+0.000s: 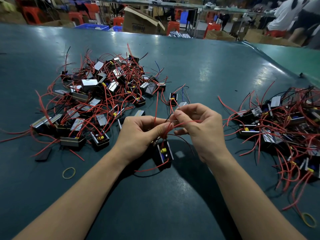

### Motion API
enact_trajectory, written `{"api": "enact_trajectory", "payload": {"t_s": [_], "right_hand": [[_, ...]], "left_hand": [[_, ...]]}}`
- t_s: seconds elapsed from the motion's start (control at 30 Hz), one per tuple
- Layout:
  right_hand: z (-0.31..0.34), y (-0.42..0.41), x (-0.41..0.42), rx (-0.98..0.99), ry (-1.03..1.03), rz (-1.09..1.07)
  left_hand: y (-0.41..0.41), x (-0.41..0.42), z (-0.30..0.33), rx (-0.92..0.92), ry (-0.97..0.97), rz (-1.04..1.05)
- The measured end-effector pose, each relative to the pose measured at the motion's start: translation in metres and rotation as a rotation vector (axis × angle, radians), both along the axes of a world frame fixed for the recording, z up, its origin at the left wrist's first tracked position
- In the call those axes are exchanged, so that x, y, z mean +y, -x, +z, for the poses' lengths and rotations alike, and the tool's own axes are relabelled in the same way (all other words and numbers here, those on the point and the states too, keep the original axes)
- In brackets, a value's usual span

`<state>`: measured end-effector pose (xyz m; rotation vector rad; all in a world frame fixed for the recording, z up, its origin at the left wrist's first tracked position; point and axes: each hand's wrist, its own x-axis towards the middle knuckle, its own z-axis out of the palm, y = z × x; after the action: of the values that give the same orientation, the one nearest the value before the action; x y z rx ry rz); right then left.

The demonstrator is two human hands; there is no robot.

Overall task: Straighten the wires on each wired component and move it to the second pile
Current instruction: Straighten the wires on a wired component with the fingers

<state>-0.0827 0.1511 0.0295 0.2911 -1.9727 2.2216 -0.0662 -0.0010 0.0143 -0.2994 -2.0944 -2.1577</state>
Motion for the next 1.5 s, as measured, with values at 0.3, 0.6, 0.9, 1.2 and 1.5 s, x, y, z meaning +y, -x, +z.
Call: {"api": "enact_trajectory", "payload": {"t_s": [0.3, 0.6, 0.9, 1.2, 1.5], "right_hand": [[-0.002, 0.001, 0.001, 0.060, -0.100, -0.037], [-0.004, 0.003, 0.003, 0.074, -0.092, -0.026], [0.001, 0.002, 0.009, 0.062, -0.099, 0.075], [-0.007, 0.008, 0.011, -0.189, -0.173, 0.146], [-0.001, 0.005, 0.020, 0.320, -0.431, -0.051]], "left_hand": [[0.002, -0.002, -0.006, 0.007, 0.098, 0.064], [-0.001, -0.002, 0.000, -0.026, 0.045, 0.027], [-0.004, -0.004, 0.000, -0.051, 0.099, 0.018], [-0.005, -0.003, 0.001, -0.022, 0.109, 0.004], [-0.002, -0.004, 0.000, -0.076, 0.104, 0.032]]}}
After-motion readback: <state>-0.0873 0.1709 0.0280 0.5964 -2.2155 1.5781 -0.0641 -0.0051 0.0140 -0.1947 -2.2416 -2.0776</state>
